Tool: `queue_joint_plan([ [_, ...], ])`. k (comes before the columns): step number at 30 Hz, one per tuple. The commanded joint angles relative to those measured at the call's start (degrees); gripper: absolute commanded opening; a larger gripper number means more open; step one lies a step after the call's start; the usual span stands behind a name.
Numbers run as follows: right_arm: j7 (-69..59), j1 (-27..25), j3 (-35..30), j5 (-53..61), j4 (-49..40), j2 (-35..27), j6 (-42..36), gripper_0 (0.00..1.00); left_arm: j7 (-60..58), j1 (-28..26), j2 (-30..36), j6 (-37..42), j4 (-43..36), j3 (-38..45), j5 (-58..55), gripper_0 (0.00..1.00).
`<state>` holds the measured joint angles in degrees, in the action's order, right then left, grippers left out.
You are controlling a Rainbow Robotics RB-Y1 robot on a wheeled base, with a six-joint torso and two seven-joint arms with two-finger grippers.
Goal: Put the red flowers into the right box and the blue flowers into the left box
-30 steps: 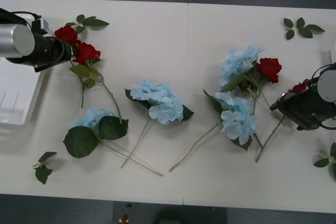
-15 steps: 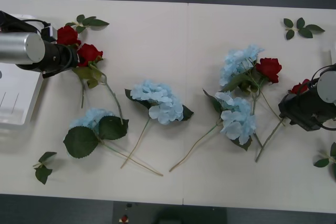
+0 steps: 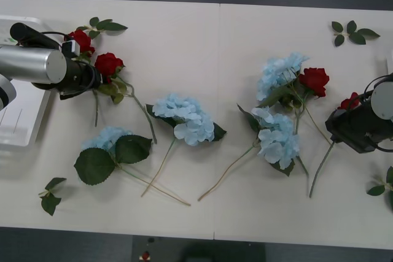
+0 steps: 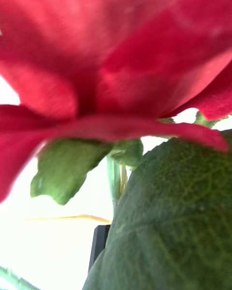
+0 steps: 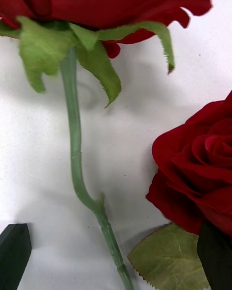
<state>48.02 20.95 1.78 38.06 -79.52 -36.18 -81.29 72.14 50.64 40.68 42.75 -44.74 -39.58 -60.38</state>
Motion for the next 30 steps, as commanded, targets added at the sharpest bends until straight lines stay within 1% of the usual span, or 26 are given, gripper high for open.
queue_joint_plan([
  [1,-0.64,0.67,-0.55,0.70,-5.74,-2.93,-1.50,0.00,-0.07,1.83,0.19,-0.30,0.00,0.64,0.96,1.00],
  [11,1.03,0.67,-2.83,0.26,-12.50,-8.73,-2.12,0.00,-0.16,1.75,0.10,-7.42,1.67,0.64,2.37,1.00],
  [13,2.61,0.67,-4.24,0.35,-13.03,-10.14,-2.12,0.00,-0.07,1.75,-0.16,-8.74,2.02,0.73,2.72,1.00],
  [19,13.07,0.93,-12.94,1.14,-12.24,-13.74,-3.61,0.00,0.01,1.83,-0.34,-9.18,2.38,0.64,3.69,1.00],
  [23,21.68,3.83,-19.01,1.23,-8.02,-15.67,-6.78,0.00,-0.16,1.75,-0.43,-10.32,2.38,0.64,4.30,1.00],
  [25,26.78,6.21,-21.64,0.88,-4.16,-16.73,-7.74,0.00,-0.16,1.75,-0.69,-10.32,2.46,0.73,4.57,1.00],
  [27,31.88,8.75,-23.14,0.09,0.85,-18.13,-7.57,0.00,-0.25,1.83,-0.96,-10.32,2.55,0.64,4.66,1.00],
  [30,38.56,13.32,-23.49,-0.62,10.96,-20.95,-5.72,0.00,-0.34,1.75,-1.04,-10.76,2.64,0.64,5.09,1.00],
])
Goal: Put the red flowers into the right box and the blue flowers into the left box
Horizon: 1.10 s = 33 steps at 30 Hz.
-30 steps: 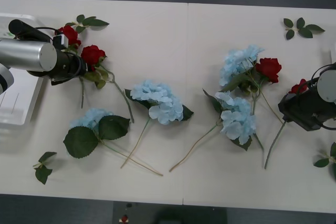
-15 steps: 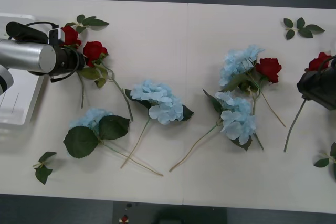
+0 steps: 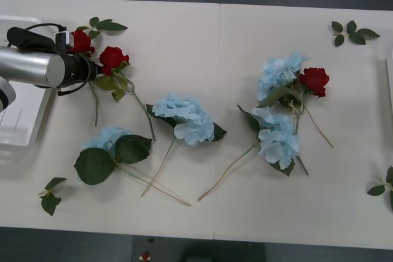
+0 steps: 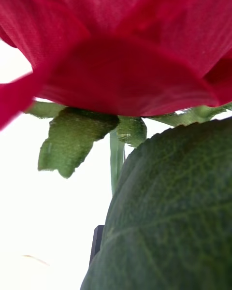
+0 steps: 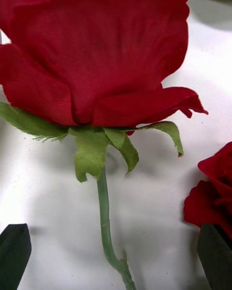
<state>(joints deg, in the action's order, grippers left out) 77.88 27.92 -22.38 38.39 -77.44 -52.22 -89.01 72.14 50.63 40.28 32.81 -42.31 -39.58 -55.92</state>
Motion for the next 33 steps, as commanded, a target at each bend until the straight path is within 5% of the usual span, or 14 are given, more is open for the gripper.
queue_joint_plan([
  [1,10.36,7.76,0.84,-1.03,11.78,-5.44,2.71,0.00,-0.34,1.84,-0.64,-0.82,0.30,0.73,0.73,0.98],
  [3,14.23,10.75,1.28,-1.39,17.76,-6.67,4.99,0.00,-0.25,1.75,-0.64,-0.82,0.39,0.64,0.90,0.91],
  [7,20.47,15.58,4.09,-2.44,29.01,-8.42,11.67,0.00,-0.25,1.75,-0.82,-0.82,0.39,0.73,1.17,0.60],
  [8,21.96,16.46,5.15,-2.70,32.26,-8.78,14.04,0.00,-0.34,1.75,-0.82,-0.82,0.39,0.64,1.34,0.46],
  [14,23.37,16.90,8.67,-3.14,37.71,-8.78,18.70,0.00,-0.34,1.75,-0.90,-0.82,0.39,0.64,2.05,0.10],
  [17,23.19,16.90,9.90,-3.14,38.15,-8.69,19.05,0.07,-0.25,1.75,-0.82,-0.82,0.39,0.64,2.22,0.04],
  [18,23.10,16.90,10.16,-3.23,38.15,-8.69,19.14,0.25,-0.25,1.75,-0.82,-0.82,0.48,0.64,2.31,0.03],
  [20,23.28,16.90,10.16,-3.32,38.15,-8.69,19.05,0.77,-0.25,1.75,-0.82,-0.82,0.39,0.64,2.49,0.00],
  [22,23.37,16.81,10.16,-3.32,38.15,-8.69,18.70,0.94,-0.25,1.75,-0.82,-0.82,0.39,0.64,2.66,0.00],
  [33,24.25,16.90,5.59,-1.56,34.28,-8.86,8.16,1.00,-0.25,1.66,5.07,1.82,-7.87,0.64,2.31,0.00],
])
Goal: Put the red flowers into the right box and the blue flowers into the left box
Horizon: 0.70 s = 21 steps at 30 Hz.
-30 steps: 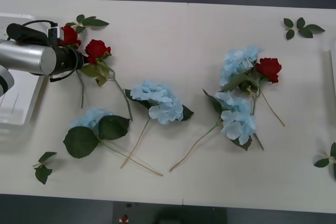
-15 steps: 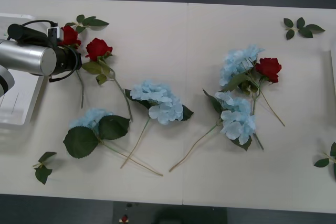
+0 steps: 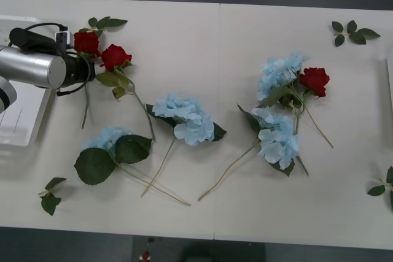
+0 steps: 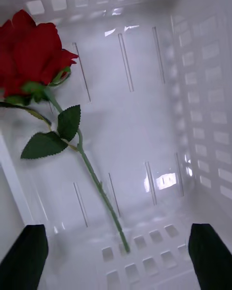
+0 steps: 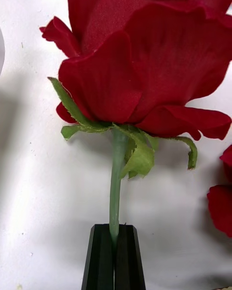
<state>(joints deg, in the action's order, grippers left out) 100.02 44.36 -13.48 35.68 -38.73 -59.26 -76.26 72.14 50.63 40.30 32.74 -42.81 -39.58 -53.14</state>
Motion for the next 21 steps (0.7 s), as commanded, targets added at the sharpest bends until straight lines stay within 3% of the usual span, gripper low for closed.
queue_joint_plan([
  [1,2.20,0.47,-3.75,1.49,-4.96,-1.73,-5.74,1.00,-0.25,1.66,5.93,2.85,-8.78,0.64,-0.65,0.00],
  [10,2.73,0.47,-5.24,13.54,-8.03,-0.77,-18.14,1.00,-1.83,-0.10,22.10,12.43,-33.91,1.96,-13.39,0.00],
  [16,2.82,-2.96,-5.24,16.00,-19.11,4.24,-20.69,1.00,-2.53,-12.84,25.09,12.43,-50.79,14.26,-18.67,0.00],
  [21,1.59,-9.99,-5.59,18.19,-33.34,8.99,-19.28,1.00,-3.68,-23.48,18.85,12.17,-62.74,24.72,-18.14,0.00],
])
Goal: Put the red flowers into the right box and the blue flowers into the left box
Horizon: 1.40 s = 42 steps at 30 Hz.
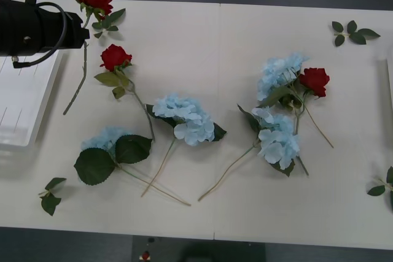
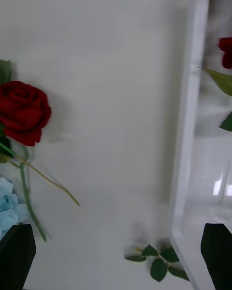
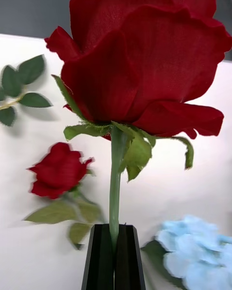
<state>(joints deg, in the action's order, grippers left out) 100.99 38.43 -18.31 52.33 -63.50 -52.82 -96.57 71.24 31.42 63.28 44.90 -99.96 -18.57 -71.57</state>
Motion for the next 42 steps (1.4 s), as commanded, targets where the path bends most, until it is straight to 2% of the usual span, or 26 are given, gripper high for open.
queue_joint_plan([
  [1,-0.36,-5.12,-0.77,1.81,-10.59,3.25,1.21,1.00,-3.04,-5.32,-5.53,0.01,-7.27,4.69,0.38,0.00],
  [7,-6.60,-9.16,-0.50,4.19,-19.64,7.82,1.30,1.00,-10.07,-6.81,-12.74,-1.83,-16.06,6.18,1.61,0.00],
  [10,-9.58,-9.51,-0.33,5.77,-21.75,9.57,0.68,1.00,-13.85,-5.40,-17.40,-2.45,-17.90,5.92,3.98,0.00],
  [14,-9.15,-9.60,0.11,6.91,-23.95,11.95,0.59,1.00,-18.51,-0.83,-24.16,-2.45,-18.08,2.66,9.87,0.00],
  [19,-7.74,-9.43,-0.15,11.48,-27.64,14.41,0.59,1.00,-24.92,5.23,-32.51,-2.45,-15.79,-1.29,18.66,0.00],
  [26,-7.12,-9.43,-1.65,27.48,-28.26,15.64,0.50,1.00,-27.03,11.82,-43.15,-2.45,-7.97,-4.89,29.38,0.00],
  [33,-8.18,-9.08,-5.60,38.46,-28.17,15.46,-3.54,1.00,-29.23,16.57,-48.60,-2.45,-1.64,-6.92,36.50,0.00],
  [36,-8.79,-8.81,-7.71,41.71,-28.17,15.29,-5.82,1.00,-33.62,18.15,-50.88,-2.80,0.29,-8.06,42.13,0.00],
  [42,-9.41,-6.35,-8.33,46.55,-25.09,15.20,-7.14,1.00,-39.25,18.68,-52.11,-2.89,0.73,-9.11,46.26,0.00],
])
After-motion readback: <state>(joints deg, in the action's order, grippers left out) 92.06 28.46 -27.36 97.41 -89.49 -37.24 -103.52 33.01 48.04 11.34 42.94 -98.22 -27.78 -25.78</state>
